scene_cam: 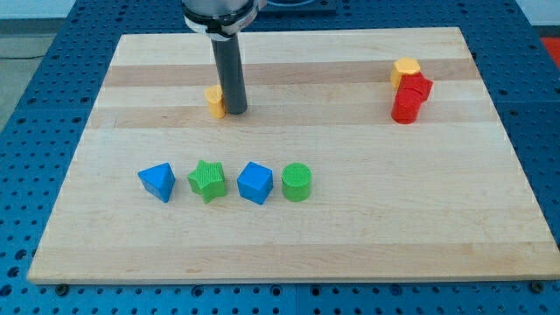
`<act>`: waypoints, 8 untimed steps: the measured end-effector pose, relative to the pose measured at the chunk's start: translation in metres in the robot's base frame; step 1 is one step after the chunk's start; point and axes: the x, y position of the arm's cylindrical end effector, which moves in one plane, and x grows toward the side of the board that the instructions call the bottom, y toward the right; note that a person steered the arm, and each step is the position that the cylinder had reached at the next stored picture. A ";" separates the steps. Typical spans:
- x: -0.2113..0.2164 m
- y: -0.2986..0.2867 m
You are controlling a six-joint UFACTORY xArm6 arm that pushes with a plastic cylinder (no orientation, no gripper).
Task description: Slide the red circle parallel to the left of the red star
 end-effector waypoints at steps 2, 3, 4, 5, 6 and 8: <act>0.068 0.102; 0.072 0.167; 0.071 0.234; 0.046 0.261; 0.019 0.261; 0.016 0.259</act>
